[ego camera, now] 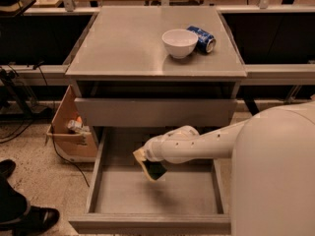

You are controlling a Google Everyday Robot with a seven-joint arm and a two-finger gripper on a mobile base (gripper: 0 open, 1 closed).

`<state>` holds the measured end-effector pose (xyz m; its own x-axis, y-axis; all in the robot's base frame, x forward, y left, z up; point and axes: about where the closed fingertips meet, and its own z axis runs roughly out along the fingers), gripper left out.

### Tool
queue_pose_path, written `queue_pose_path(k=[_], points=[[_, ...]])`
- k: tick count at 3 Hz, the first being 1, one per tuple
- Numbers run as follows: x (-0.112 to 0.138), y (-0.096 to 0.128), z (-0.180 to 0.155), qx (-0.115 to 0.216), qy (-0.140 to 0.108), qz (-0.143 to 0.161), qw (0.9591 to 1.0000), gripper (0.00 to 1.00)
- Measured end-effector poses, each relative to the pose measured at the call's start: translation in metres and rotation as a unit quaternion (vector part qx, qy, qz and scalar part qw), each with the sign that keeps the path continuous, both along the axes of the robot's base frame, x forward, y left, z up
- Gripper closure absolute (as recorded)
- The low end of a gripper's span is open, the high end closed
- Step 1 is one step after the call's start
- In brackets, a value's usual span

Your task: Pick sponge from middle drawer and place on counter

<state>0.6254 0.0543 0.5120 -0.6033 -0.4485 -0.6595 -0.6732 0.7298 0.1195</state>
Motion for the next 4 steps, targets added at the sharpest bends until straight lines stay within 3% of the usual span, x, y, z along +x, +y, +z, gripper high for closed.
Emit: queue_pose_path(k=[1,2,4], points=[[-0.002,-0.001,-0.001,0.007,0.000,-0.001,1.0000,1.00],[-0.005,-0.006,0.054,0.040,-0.045,0.004,0.9981,1.00],[-0.013,-0.037,0.158,0.084,-0.108,0.007,0.9905,1.00]])
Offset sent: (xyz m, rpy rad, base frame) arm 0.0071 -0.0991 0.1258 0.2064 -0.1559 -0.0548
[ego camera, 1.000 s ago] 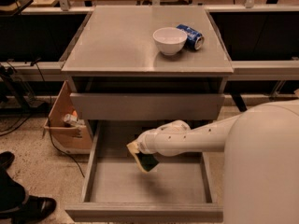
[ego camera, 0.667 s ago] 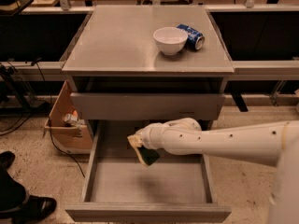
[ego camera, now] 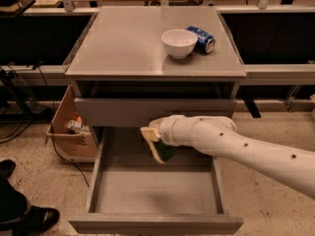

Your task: Pick sponge from middle drawer and place on counter

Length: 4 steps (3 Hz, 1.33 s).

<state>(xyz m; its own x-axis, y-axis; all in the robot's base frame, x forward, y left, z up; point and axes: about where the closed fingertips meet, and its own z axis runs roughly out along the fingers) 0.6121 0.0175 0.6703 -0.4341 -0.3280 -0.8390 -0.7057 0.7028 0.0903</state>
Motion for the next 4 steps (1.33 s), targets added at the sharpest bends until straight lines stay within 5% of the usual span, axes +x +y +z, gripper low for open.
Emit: queue_pose_path(k=[2,3,4], points=[[-0.004,-0.015,0.033,-0.005,-0.040,0.004,0.9992,1.00],[0.005,-0.007,0.074,-0.010,-0.090,0.008,0.9959,1.00],[0.025,-0.006,0.157,-0.007,-0.157,0.015,0.9874,1.00]])
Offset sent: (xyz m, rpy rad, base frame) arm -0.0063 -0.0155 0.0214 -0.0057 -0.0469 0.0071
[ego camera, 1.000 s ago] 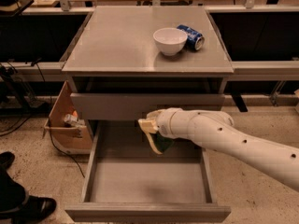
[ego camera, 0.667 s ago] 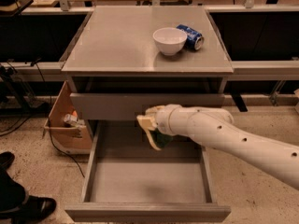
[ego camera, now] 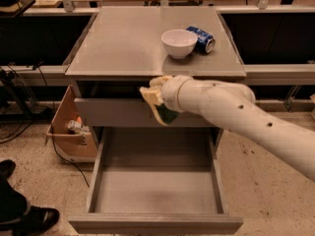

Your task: Pick sponge from middle drawer and place on counter

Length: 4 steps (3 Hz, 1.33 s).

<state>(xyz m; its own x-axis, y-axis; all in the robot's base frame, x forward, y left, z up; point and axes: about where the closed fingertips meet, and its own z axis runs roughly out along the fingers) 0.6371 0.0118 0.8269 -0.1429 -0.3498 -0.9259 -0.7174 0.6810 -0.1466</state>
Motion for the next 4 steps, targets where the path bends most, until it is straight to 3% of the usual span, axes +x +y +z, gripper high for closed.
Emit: queue_pose_path(k=[1,2,3,4], points=[[0.023,-0.006,0.059,0.007,-0.042,0.004,0.9991,1.00],[0.050,-0.002,0.105,0.008,-0.067,0.014,0.9976,1.00],[0.092,0.037,0.133,-0.003,-0.081,0.040,0.9959,1.00],[0.116,0.083,0.133,-0.015,-0.082,0.068,0.9942,1.00]])
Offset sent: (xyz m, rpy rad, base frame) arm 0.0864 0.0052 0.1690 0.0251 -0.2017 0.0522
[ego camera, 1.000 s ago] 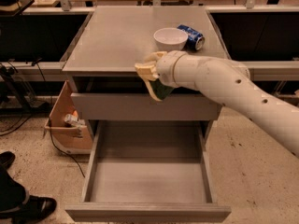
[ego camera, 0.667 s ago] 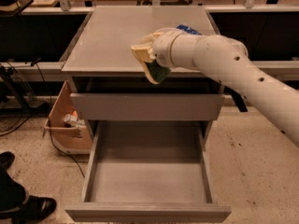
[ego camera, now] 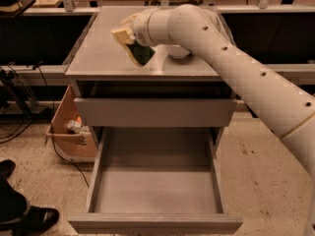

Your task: Pick sponge from middle drawer and place on counter

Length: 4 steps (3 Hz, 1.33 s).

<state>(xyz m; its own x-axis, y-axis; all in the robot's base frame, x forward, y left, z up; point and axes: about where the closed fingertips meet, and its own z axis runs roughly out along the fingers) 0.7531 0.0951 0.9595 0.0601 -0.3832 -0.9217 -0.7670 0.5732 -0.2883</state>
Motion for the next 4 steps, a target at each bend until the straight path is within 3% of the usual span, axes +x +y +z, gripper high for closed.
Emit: queue_pose_path(k=[1,2,3,4], points=[[0.028,0.040,-0.020,-0.012,-0.002,0.020,0.9997,1.00],[0.053,0.063,-0.048,-0.019,0.002,0.022,0.9996,0.84],[0.070,0.078,-0.070,-0.021,0.007,0.021,0.9995,0.53],[0.073,0.087,-0.077,-0.021,0.012,0.025,0.9994,0.29]])
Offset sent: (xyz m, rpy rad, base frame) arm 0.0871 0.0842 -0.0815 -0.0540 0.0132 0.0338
